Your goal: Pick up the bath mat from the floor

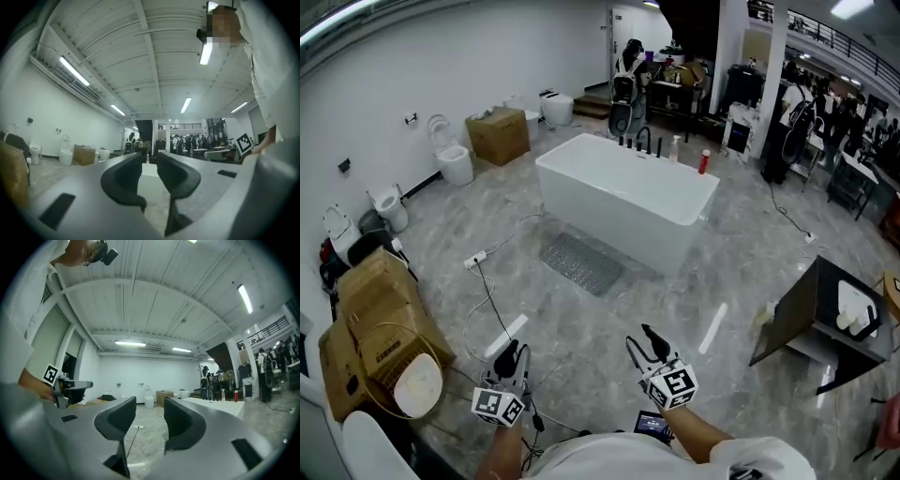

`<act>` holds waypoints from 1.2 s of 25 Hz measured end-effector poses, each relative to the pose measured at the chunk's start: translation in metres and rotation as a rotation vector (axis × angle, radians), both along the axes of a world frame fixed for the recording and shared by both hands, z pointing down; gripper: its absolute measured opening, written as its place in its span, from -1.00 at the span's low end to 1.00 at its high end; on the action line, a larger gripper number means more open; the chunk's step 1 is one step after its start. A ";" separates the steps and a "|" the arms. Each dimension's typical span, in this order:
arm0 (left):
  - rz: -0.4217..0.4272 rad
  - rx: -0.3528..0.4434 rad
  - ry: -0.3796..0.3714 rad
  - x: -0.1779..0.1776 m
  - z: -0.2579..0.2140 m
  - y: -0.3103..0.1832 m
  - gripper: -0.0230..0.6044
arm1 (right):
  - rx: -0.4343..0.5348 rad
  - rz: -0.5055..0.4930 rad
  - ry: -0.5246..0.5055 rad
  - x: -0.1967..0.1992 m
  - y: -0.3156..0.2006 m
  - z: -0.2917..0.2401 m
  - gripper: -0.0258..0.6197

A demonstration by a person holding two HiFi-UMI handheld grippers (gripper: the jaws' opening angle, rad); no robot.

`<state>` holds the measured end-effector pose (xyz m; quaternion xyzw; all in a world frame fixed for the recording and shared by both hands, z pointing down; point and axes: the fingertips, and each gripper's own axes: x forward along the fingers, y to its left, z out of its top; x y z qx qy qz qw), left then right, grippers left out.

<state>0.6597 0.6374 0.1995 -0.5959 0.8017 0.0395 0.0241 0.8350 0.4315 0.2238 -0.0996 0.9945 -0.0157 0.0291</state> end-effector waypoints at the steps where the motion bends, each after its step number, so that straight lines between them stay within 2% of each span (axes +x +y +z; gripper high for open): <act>1: 0.006 0.001 -0.001 0.002 -0.001 -0.004 -0.60 | -0.004 -0.001 -0.011 0.002 -0.003 -0.001 -0.31; 6: 0.031 0.007 0.009 0.013 -0.003 -0.018 -0.60 | -0.052 -0.022 -0.146 0.014 -0.014 -0.015 -0.32; 10: 0.041 0.006 0.015 0.016 -0.002 -0.025 -0.60 | -0.054 -0.009 -0.155 0.017 -0.023 -0.012 -0.32; 14: 0.024 0.013 0.030 0.018 0.005 -0.032 -0.60 | -0.069 -0.030 -0.151 0.021 -0.033 0.000 -0.32; 19: 0.000 0.016 0.040 0.017 0.015 -0.035 -0.60 | -0.090 -0.008 -0.185 0.019 -0.049 0.008 -0.32; 24: -0.029 0.002 0.051 -0.012 0.027 -0.045 -0.60 | -0.093 -0.019 -0.183 -0.005 -0.069 0.011 -0.32; 30: -0.045 0.048 0.081 -0.089 0.033 -0.085 -0.60 | -0.111 -0.016 -0.162 -0.071 -0.106 0.020 -0.32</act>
